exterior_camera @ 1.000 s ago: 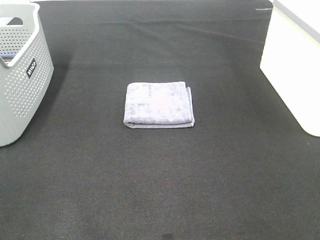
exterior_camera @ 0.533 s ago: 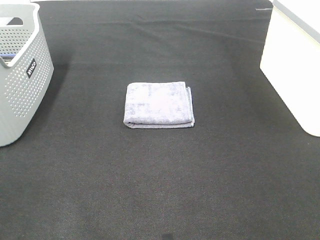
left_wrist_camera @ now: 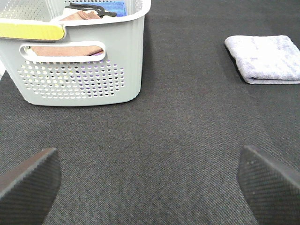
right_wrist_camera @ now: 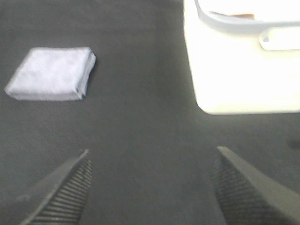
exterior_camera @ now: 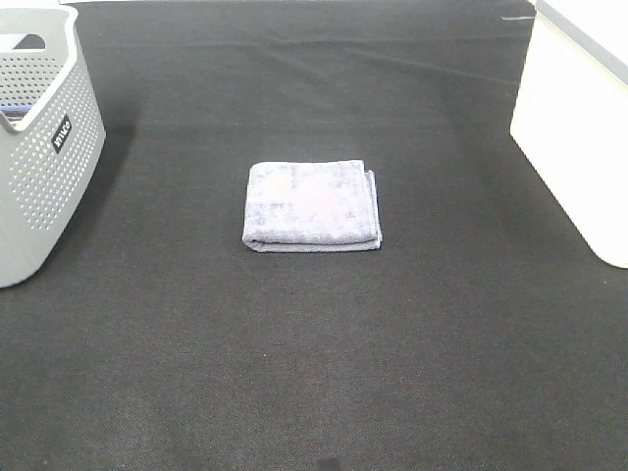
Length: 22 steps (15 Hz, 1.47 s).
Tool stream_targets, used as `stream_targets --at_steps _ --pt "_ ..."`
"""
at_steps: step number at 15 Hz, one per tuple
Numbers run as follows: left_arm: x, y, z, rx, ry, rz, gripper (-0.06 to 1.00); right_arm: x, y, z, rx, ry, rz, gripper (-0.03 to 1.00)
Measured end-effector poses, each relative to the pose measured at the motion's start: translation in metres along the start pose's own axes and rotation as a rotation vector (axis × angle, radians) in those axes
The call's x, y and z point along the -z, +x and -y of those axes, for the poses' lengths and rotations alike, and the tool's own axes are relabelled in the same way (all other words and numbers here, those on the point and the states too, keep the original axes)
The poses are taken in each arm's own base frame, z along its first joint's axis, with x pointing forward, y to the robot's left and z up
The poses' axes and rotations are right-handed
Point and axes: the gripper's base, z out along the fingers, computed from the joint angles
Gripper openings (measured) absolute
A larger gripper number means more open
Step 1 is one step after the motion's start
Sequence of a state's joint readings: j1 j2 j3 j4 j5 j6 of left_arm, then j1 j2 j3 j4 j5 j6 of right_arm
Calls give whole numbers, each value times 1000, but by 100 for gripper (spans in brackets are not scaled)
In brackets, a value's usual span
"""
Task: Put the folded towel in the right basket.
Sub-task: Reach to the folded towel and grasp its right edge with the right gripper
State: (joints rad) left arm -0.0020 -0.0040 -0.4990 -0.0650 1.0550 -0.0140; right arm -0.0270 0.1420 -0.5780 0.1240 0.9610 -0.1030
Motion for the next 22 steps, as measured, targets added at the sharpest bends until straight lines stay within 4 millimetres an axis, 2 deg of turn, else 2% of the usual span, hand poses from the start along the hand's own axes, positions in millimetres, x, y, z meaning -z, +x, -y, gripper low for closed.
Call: stream_targets --at_steps 1,2,5,6,10,13,15,17,18,19,20,21,22 --pt "0 0 0 0 0 0 97 -6 -15 0 -17 -16 -14 69" --pt "0 0 0 0 0 0 97 -23 -41 0 -46 -37 -63 69" --pt "0 0 0 0 0 0 97 -65 -103 1 -97 -93 -145 69" --pt "0 0 0 0 0 0 97 -65 -103 1 -97 -93 -145 69" --pt "0 0 0 0 0 0 97 -147 -170 3 -85 -194 -301 69" --pt "0 0 0 0 0 0 97 -207 -200 7 -88 -241 -408 69" --pt "0 0 0 0 0 0 97 -246 -212 2 -75 -273 -444 69" --pt "0 0 0 0 0 0 97 -282 -214 -24 20 -300 -480 68" --pt "0 0 0 0 0 0 97 -307 -209 -45 69 -309 -519 67" --pt "0 0 0 0 0 0 97 -322 -203 -58 80 -320 -549 67" --pt "0 0 0 0 0 0 97 -330 -198 -64 82 -328 -566 67" --pt "0 0 0 0 0 0 97 -354 -183 -76 63 -339 -626 67" --pt "0 0 0 0 0 0 97 -371 -169 -80 27 -344 -684 67"
